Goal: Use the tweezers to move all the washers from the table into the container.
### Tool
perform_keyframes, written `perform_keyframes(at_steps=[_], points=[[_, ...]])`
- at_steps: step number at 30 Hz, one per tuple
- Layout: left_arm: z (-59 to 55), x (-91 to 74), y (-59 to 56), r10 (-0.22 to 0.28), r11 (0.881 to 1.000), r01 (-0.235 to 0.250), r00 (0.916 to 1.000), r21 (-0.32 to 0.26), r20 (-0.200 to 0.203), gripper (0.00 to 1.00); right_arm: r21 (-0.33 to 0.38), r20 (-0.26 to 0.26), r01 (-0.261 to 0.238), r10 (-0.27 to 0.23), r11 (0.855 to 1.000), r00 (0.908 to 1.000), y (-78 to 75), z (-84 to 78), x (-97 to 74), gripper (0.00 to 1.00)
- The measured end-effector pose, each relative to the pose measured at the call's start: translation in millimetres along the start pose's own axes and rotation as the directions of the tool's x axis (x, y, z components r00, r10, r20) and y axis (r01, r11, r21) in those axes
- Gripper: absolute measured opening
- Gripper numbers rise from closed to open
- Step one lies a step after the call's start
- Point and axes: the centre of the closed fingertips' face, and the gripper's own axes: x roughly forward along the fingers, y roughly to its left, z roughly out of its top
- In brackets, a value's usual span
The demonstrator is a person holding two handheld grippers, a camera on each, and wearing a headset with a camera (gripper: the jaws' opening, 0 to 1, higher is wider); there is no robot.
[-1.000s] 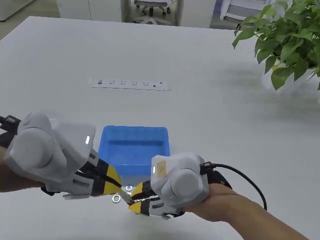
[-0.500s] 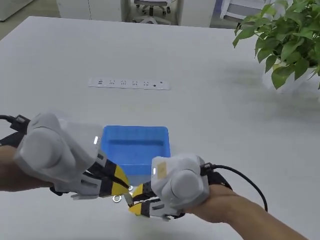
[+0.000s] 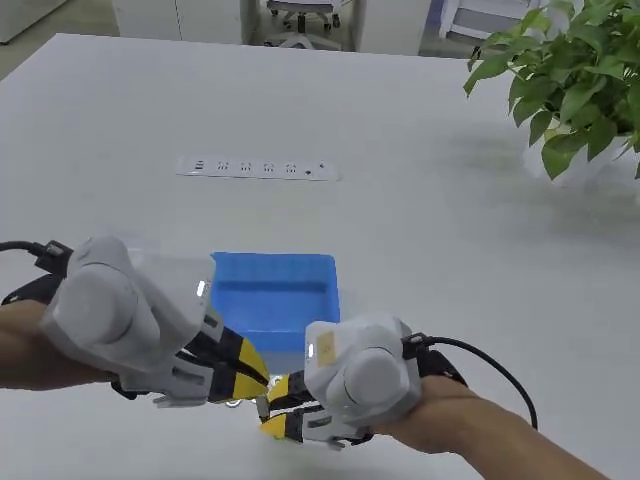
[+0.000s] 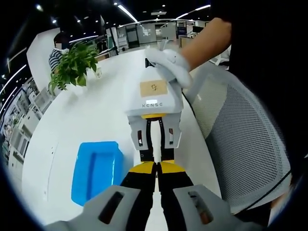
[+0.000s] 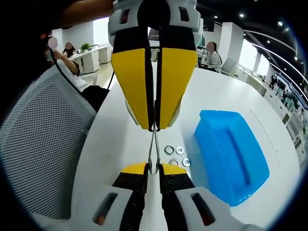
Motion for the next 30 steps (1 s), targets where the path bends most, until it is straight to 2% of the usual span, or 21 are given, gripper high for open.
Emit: perform_keyframes(at_steps=[6, 12, 14, 22, 30], points=[[-2.5, 3.1, -2.6, -0.020, 1.000, 0.020, 0.9998, 0.011, -0.007, 0.06, -0.013, 0.003, 0.001, -0.001, 1.000, 1.0000, 0.9, 0.0, -0.2, 0.11], [-7.0, 4.2, -3.8, -0.030, 0.999, 0.029, 0.9996, -0.016, -0.002, 0.06, -0.007, 0.008, 0.003, -0.003, 1.000, 1.0000, 0.9, 0.8, 0.3, 0.11], [-6.7, 4.1, -2.9, -0.024, 0.999, 0.025, 0.9997, -0.027, 0.006, 0.05, -0.007, 0.008, 0.005, -0.005, 1.000, 1.0000, 0.4, 0.9, 0.2, 0.11], [-8.9, 2.2, -0.4, -0.010, 1.000, 0.010, 0.9998, -0.020, -0.016, 0.05, -0.007, 0.009, 0.007, -0.007, 1.000, 0.9999, -0.9, 1.9, -0.4, 0.14], [-13.0, -2.8, 2.5, 0.001, 1.000, -0.002, 0.9995, -0.013, -0.031, 0.05, 0.015, 0.006, 0.037, -0.037, 0.999, 0.9993, -5.4, -3.0, -5.5, 0.21]])
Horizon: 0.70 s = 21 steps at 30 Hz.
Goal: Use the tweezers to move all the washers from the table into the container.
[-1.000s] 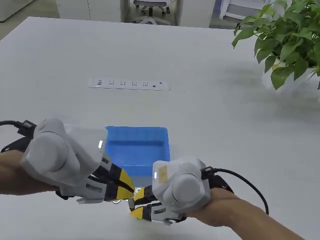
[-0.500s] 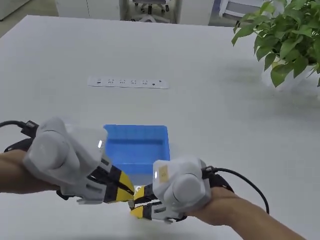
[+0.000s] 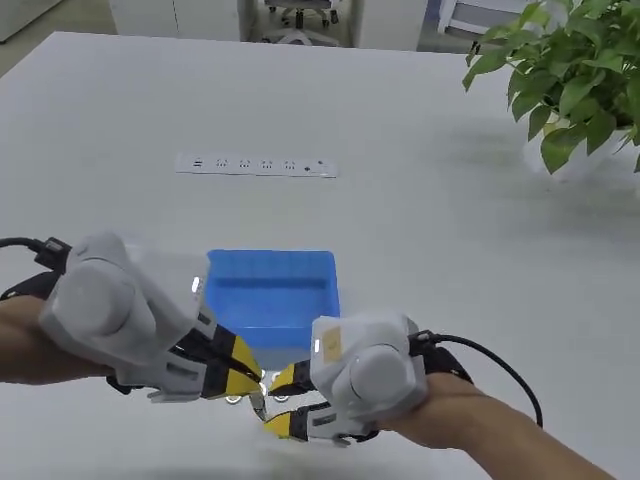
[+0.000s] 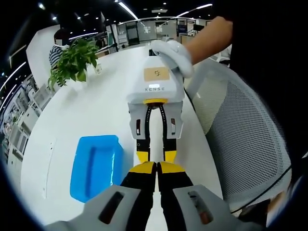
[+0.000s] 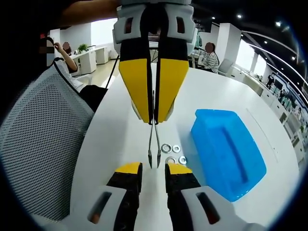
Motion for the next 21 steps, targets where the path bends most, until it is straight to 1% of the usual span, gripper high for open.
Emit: perform_keyframes(at_steps=[5, 13, 21], points=[[0.6, -3.6, 3.2, 0.009, 1.000, -0.009, 1.0000, 0.002, 0.000, 0.05, 0.017, 0.004, 0.024, -0.024, 1.000, 0.9997, -3.7, -3.4, -4.5, 0.23], [7.6, -7.0, 9.9, 0.019, 1.000, -0.019, 0.9997, 0.011, 0.014, 0.05, 0.040, 0.012, 0.054, -0.054, 0.998, 0.9985, -7.6, -6.0, -9.4, 0.27], [13.4, -4.8, 12.9, 0.007, 1.000, -0.008, 0.9998, 0.030, 0.017, 0.05, 0.041, 0.012, 0.072, -0.073, 0.997, 0.9973, -12.4, -6.6, -13.3, 0.29]])
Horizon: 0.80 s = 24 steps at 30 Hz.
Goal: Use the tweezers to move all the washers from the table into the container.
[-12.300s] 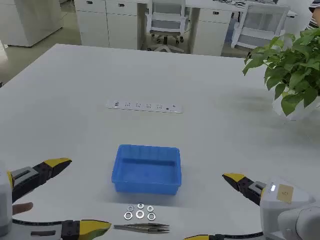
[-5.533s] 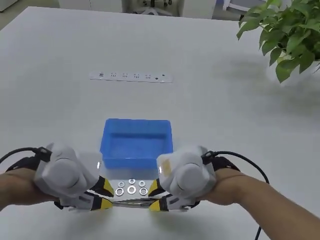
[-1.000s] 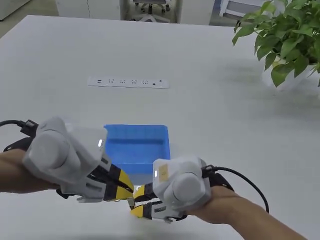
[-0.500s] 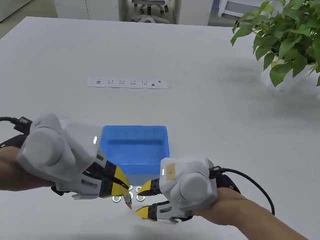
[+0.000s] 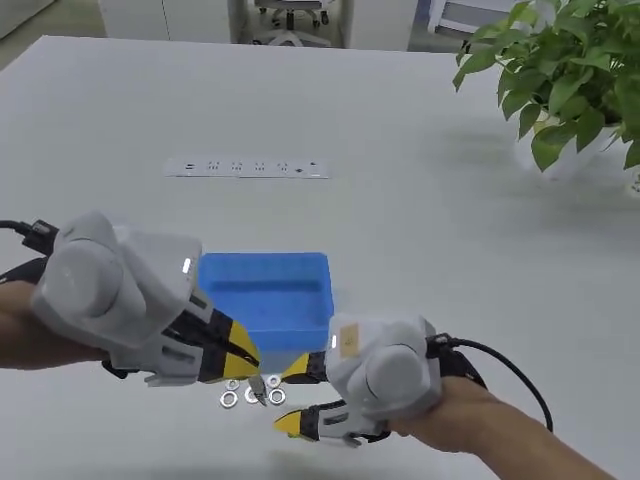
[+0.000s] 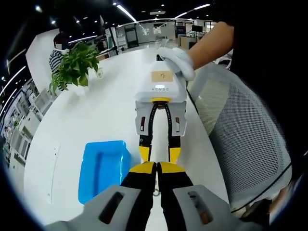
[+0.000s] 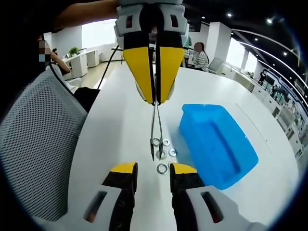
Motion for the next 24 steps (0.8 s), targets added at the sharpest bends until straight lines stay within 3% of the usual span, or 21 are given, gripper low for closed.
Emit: perform_keyframes(at_steps=[13, 24], points=[[4.3, 8.6, 2.9, -0.028, 0.999, 0.028, 0.9996, 0.023, 0.003, 0.05, 0.010, -0.001, 0.013, -0.013, 1.000, 0.9999, -3.7, -2.0, -2.0, 0.29], [-2.6, 19.1, 3.4, -0.052, 0.998, 0.052, 0.9984, 0.026, -0.021, 0.05, 0.015, 0.003, 0.013, -0.013, 1.000, 0.9999, -4.8, -1.8, -0.9, 0.28]])
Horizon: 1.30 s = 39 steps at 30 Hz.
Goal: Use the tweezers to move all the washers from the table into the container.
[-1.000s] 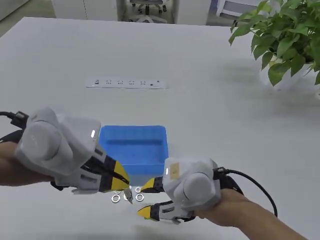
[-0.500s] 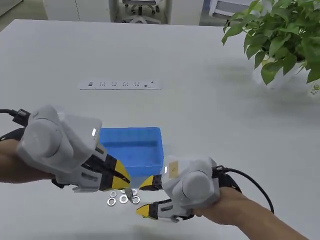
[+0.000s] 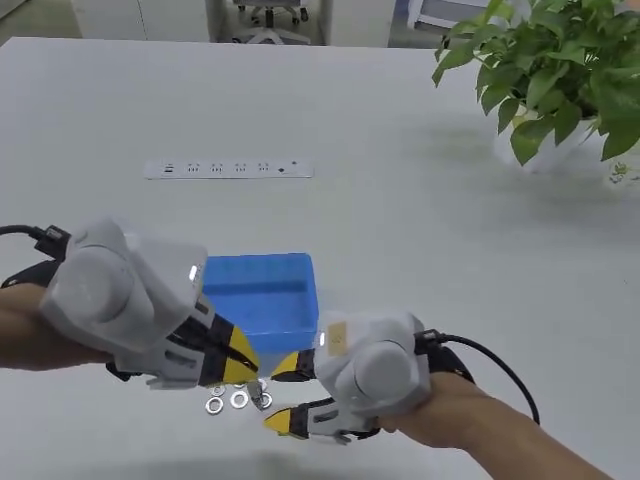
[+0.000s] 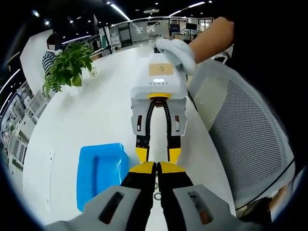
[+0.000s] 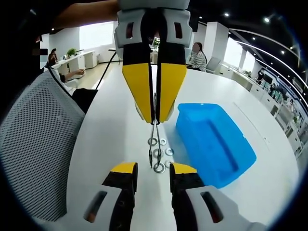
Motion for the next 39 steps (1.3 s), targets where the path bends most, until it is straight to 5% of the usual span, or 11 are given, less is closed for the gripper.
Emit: perform_keyframes(at_steps=[39], points=[[2.8, 1.9, 3.2, -0.001, 1.000, 0.002, 0.9999, -0.031, 0.016, 0.06, 0.018, -0.042, -0.043, 0.044, 0.999, 0.9981, -1.1, 1.6, 12.2, 0.09]])
